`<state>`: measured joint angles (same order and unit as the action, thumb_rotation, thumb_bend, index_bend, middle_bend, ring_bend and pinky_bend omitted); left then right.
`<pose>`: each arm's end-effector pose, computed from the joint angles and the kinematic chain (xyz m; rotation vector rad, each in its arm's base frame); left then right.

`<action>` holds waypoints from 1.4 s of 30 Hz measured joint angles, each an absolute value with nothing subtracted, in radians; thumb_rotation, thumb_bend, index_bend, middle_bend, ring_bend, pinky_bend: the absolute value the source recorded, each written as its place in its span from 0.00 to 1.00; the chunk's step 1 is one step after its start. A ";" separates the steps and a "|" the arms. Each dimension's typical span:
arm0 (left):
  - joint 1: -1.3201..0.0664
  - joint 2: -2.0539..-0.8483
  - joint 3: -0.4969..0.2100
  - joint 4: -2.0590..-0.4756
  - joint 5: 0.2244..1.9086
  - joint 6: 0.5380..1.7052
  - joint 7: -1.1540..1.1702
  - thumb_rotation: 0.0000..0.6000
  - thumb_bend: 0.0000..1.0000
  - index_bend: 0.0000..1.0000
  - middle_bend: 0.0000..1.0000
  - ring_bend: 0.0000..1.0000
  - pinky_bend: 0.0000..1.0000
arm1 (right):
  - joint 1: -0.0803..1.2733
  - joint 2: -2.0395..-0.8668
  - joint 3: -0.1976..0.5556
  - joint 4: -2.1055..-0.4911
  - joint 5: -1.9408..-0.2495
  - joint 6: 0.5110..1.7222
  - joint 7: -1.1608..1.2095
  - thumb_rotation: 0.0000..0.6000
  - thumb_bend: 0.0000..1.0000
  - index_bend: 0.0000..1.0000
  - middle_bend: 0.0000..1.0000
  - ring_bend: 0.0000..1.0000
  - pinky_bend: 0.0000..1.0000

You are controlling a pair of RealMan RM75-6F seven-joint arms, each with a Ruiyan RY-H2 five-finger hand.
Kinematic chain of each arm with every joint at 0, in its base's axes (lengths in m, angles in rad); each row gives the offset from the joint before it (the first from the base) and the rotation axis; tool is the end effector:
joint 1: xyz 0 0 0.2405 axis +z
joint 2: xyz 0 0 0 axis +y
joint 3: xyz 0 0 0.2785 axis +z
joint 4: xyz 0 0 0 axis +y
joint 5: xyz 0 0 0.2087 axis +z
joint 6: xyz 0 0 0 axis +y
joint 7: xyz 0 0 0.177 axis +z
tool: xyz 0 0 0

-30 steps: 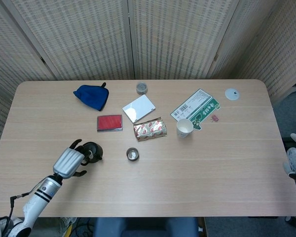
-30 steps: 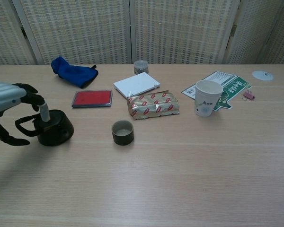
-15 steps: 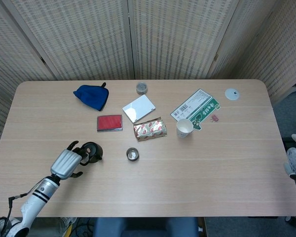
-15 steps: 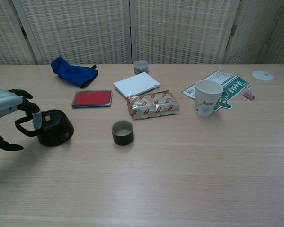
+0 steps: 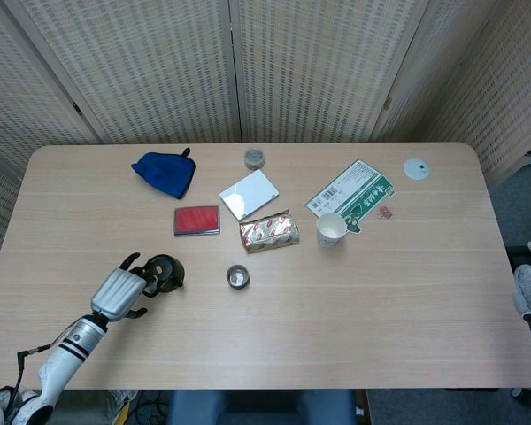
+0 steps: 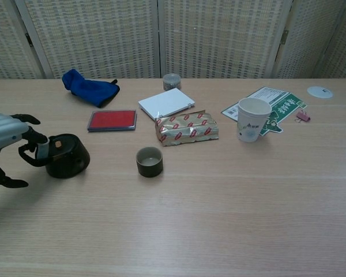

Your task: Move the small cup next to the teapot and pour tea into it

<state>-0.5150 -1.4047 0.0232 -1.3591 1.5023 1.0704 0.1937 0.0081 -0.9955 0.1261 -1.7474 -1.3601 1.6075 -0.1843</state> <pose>-0.2694 0.3228 0.0141 -1.9852 -0.7289 -0.7415 -0.3319 -0.2001 0.2397 1.1804 -0.7372 0.7585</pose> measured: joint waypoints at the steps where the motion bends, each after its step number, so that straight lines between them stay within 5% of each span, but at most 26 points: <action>1: -0.515 -1.406 0.024 -1.358 1.502 1.069 0.192 1.00 0.18 0.50 0.45 0.39 0.07 | 0.008 -0.995 0.126 -1.747 -1.360 1.607 -0.185 1.00 0.20 0.20 0.22 0.15 0.27; 19: -0.510 -1.424 0.039 -1.323 1.495 1.039 0.157 1.00 0.18 0.57 0.53 0.43 0.04 | 0.000 -0.997 0.133 -1.753 -1.355 1.604 -0.193 1.00 0.20 0.20 0.22 0.15 0.27; 32: -0.522 -1.440 0.037 -1.306 1.495 1.016 0.127 0.98 0.18 0.80 0.82 0.67 0.00 | -0.007 -1.000 0.138 -1.751 -1.353 1.608 -0.186 1.00 0.20 0.20 0.22 0.15 0.27; 38: -0.532 -1.444 0.027 -1.300 1.493 1.007 0.090 0.83 0.17 0.92 0.96 0.80 0.00 | -0.007 -1.002 0.142 -1.744 -1.349 1.605 -0.181 1.00 0.20 0.20 0.22 0.15 0.27; 42: -0.537 -1.441 0.014 -1.306 1.477 0.998 0.056 0.49 0.14 0.96 1.00 0.84 0.00 | -0.005 -1.005 0.146 -1.739 -1.348 1.602 -0.175 1.00 0.20 0.20 0.22 0.15 0.27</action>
<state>-0.5375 -1.4410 0.0137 -1.3062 1.4770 0.9978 0.0560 -0.0049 -1.0049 0.1458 -1.7388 -1.3477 1.6022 -0.1752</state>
